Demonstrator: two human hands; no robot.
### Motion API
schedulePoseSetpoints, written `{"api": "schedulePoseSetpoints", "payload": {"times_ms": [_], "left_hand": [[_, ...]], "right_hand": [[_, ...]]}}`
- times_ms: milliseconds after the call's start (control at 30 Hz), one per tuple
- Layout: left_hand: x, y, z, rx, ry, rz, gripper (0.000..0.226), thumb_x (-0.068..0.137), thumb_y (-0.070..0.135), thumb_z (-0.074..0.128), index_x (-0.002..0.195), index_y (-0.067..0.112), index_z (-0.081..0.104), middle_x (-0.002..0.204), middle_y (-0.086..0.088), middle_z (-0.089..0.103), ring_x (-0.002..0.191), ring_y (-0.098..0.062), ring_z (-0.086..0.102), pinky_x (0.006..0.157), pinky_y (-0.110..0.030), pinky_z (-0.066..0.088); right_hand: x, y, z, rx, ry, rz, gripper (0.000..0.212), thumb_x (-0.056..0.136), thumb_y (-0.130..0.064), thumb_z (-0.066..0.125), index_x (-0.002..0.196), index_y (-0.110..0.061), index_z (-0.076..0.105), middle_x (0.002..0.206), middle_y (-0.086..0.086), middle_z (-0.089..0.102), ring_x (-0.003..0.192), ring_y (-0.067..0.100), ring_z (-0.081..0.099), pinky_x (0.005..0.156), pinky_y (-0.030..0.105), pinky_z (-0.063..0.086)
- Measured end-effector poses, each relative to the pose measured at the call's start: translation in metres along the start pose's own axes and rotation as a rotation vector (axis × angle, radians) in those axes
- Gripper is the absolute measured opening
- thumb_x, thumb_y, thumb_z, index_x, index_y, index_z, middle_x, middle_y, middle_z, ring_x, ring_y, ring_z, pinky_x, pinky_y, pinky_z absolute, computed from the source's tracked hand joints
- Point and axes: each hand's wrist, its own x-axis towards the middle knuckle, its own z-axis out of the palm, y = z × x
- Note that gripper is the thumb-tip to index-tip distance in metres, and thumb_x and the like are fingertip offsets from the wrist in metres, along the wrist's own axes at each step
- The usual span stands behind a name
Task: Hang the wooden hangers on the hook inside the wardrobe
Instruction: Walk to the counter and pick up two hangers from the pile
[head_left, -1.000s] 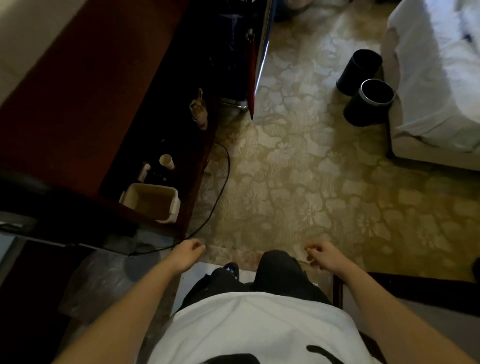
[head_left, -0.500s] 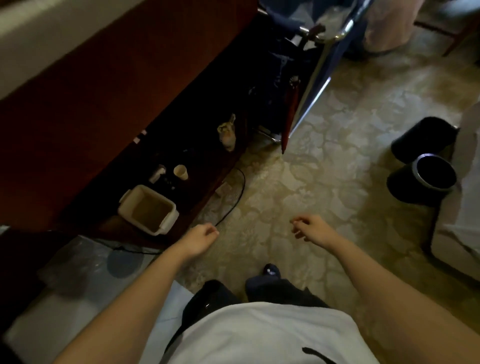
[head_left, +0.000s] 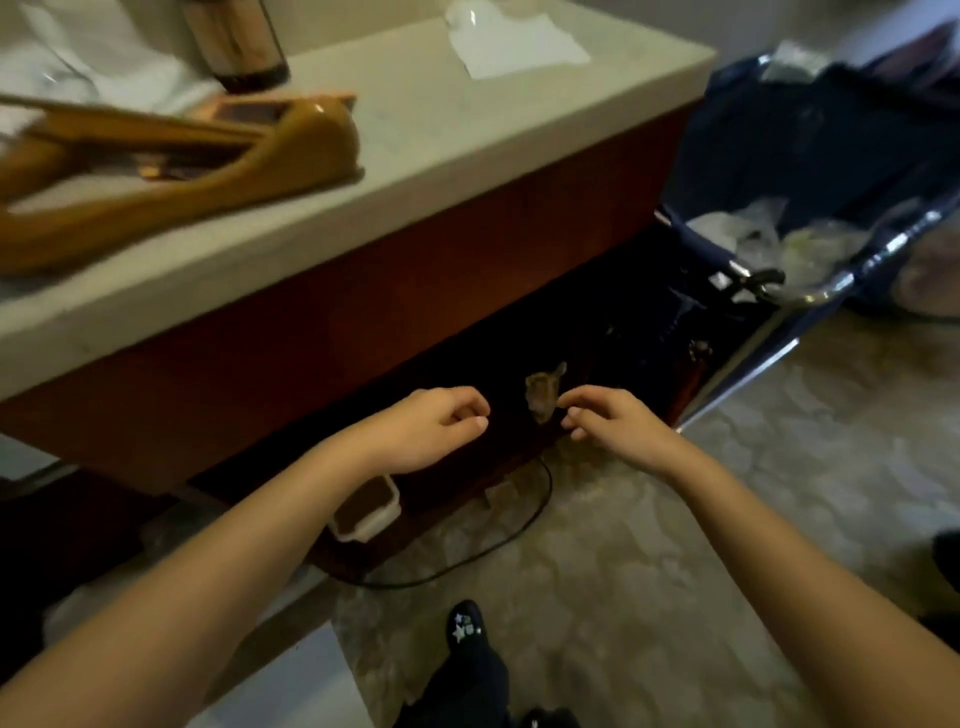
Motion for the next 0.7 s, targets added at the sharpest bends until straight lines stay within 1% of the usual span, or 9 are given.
{"api": "schedulePoseSetpoints", "payload": {"times_ms": [67, 133, 233, 333, 400, 433, 533, 633, 700], "left_hand": [[-0.002, 0.014, -0.032, 0.047, 0.057, 0.051, 0.032, 0.097, 0.037, 0.042, 0.126, 0.027, 0.05, 0.116, 0.01, 0.056, 0.107, -0.012, 0.058, 0.092, -0.031, 0.05], [-0.006, 0.028, -0.062, 0.124, 0.139, 0.098, 0.031, 0.096, 0.037, 0.042, 0.124, 0.027, 0.051, 0.117, 0.008, 0.059, 0.108, -0.01, 0.057, 0.094, -0.032, 0.048], [-0.014, 0.04, -0.107, 0.191, 0.288, 0.153, 0.031, 0.096, 0.035, 0.044, 0.125, 0.025, 0.052, 0.12, 0.007, 0.06, 0.107, -0.007, 0.056, 0.091, -0.025, 0.046], [-0.026, 0.044, -0.148, 0.233, 0.384, 0.189, 0.031, 0.095, 0.034, 0.046, 0.124, 0.024, 0.053, 0.117, 0.007, 0.06, 0.104, -0.006, 0.057, 0.088, -0.023, 0.046], [-0.035, 0.04, -0.175, 0.272, 0.45, 0.197, 0.031, 0.094, 0.037, 0.047, 0.122, 0.026, 0.054, 0.114, 0.012, 0.058, 0.105, -0.005, 0.056, 0.089, -0.024, 0.047], [-0.04, 0.037, -0.187, 0.297, 0.486, 0.196, 0.03, 0.093, 0.037, 0.047, 0.121, 0.027, 0.053, 0.112, 0.014, 0.057, 0.105, -0.004, 0.055, 0.09, -0.025, 0.047], [-0.052, 0.018, -0.217, 0.387, 0.58, 0.148, 0.031, 0.094, 0.037, 0.047, 0.123, 0.027, 0.052, 0.116, 0.012, 0.057, 0.108, -0.007, 0.052, 0.092, -0.027, 0.045], [-0.058, -0.01, -0.236, 0.485, 0.642, 0.053, 0.037, 0.092, 0.038, 0.05, 0.127, 0.026, 0.05, 0.125, 0.007, 0.054, 0.113, -0.009, 0.049, 0.096, -0.03, 0.044], [-0.061, -0.03, -0.242, 0.545, 0.64, -0.051, 0.045, 0.091, 0.042, 0.05, 0.132, 0.027, 0.045, 0.133, 0.005, 0.049, 0.121, -0.013, 0.045, 0.102, -0.033, 0.04]], "right_hand": [[0.013, -0.031, -0.015, -0.007, -0.002, -0.079, 0.024, 0.097, -0.02, 0.044, 0.116, -0.023, 0.056, 0.099, -0.001, 0.064, 0.085, 0.01, 0.063, 0.068, 0.018, 0.046], [0.024, -0.064, -0.029, -0.033, 0.008, -0.172, 0.024, 0.096, -0.021, 0.045, 0.116, -0.024, 0.057, 0.096, -0.006, 0.064, 0.088, 0.011, 0.063, 0.07, 0.02, 0.046], [0.041, -0.118, -0.046, -0.102, 0.037, -0.334, 0.022, 0.095, -0.02, 0.047, 0.113, -0.023, 0.06, 0.093, -0.012, 0.064, 0.087, 0.007, 0.064, 0.08, 0.024, 0.049], [0.059, -0.167, -0.056, -0.119, 0.071, -0.464, 0.018, 0.093, -0.017, 0.051, 0.106, -0.026, 0.061, 0.09, -0.008, 0.067, 0.084, 0.009, 0.065, 0.083, 0.029, 0.051], [0.07, -0.197, -0.059, -0.142, 0.09, -0.532, 0.018, 0.093, -0.018, 0.051, 0.106, -0.026, 0.06, 0.094, -0.003, 0.067, 0.085, 0.013, 0.066, 0.085, 0.033, 0.052], [0.076, -0.211, -0.059, -0.163, 0.093, -0.553, 0.018, 0.093, -0.02, 0.051, 0.107, -0.027, 0.06, 0.098, -0.002, 0.067, 0.089, 0.014, 0.065, 0.084, 0.033, 0.052], [0.095, -0.247, -0.054, -0.254, 0.116, -0.595, 0.024, 0.094, -0.029, 0.049, 0.116, -0.029, 0.058, 0.108, -0.007, 0.061, 0.097, 0.008, 0.058, 0.082, 0.027, 0.049], [0.112, -0.274, -0.039, -0.348, 0.146, -0.653, 0.028, 0.093, -0.03, 0.05, 0.121, -0.026, 0.056, 0.115, -0.007, 0.057, 0.1, 0.006, 0.052, 0.083, 0.023, 0.043], [0.12, -0.287, -0.025, -0.453, 0.157, -0.715, 0.03, 0.092, -0.03, 0.052, 0.121, -0.025, 0.056, 0.12, -0.005, 0.056, 0.105, 0.007, 0.049, 0.087, 0.023, 0.042]]}}
